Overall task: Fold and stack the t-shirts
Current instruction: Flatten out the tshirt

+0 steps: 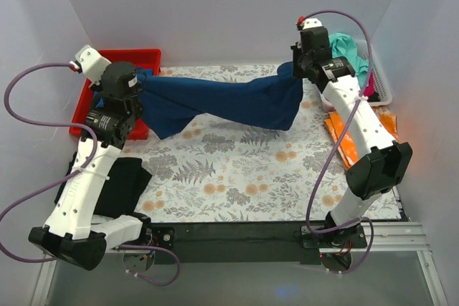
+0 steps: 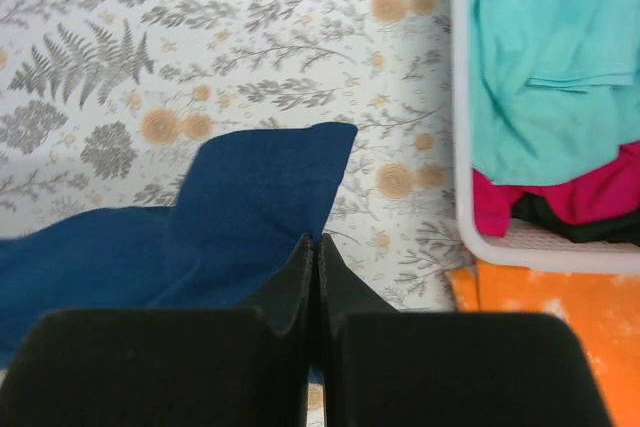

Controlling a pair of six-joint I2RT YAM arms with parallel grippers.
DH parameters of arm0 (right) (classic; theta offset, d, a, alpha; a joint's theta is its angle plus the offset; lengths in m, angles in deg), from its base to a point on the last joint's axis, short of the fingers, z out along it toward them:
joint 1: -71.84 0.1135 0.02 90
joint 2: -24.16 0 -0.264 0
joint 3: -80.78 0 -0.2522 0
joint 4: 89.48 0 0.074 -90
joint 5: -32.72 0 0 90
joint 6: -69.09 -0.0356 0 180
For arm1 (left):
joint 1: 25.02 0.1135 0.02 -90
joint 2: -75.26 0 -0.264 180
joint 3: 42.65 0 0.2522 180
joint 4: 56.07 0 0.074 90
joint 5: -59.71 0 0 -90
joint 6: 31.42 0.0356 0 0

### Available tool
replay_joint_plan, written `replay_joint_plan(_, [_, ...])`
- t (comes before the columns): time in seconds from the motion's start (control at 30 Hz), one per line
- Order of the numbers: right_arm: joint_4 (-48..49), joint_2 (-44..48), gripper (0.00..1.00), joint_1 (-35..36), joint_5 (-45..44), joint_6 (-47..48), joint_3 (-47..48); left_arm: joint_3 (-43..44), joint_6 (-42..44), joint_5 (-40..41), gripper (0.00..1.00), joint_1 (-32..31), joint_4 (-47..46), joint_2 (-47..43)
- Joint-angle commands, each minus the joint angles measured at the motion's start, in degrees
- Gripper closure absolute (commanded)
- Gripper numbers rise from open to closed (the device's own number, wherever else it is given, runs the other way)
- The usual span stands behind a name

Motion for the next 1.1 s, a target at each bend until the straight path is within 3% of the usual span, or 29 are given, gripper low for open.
replay_joint_plan(0.0, [0.78,3.34,0.99,-4.10,-2.56,-0.18,5.00,3.21,10.86,2.66,1.00,3.68,-14.44,1.16])
replay_joint_plan(0.13, [1.39,4.57,0.99,-5.79,-4.05,-1.41,6.95,7.51,9.99,-1.65,1.00,8.25,-14.39,6.26])
replay_joint_plan(0.4, [7.80,10.64,0.99,-5.79,-5.38,-2.20,3.27,8.31,4.64,-7.46,1.00,9.32,-10.60,10.31])
replay_joint_plan(0.67, [8.87,6.51,0.99,-5.79,2.78,-5.01,-6.38,5.77,-0.46,-19.58,1.00,10.55,-5.07,18.91])
replay_joint_plan(0.73, [8.96,7.29,0.99,-5.79,6.29,-6.06,-10.43,0.61,-4.22,-21.87,1.00,10.55,-1.99,18.57])
replay_joint_plan(0.97, [6.85,15.46,0.99,-5.70,12.28,-11.86,-33.37,-22.77,-12.23,-26.36,1.00,10.63,2.57,4.96])
replay_joint_plan(1.07, [3.08,18.80,0.99,-5.53,12.99,-15.38,-39.18,-25.96,-14.52,-25.58,1.00,10.63,9.15,0.39])
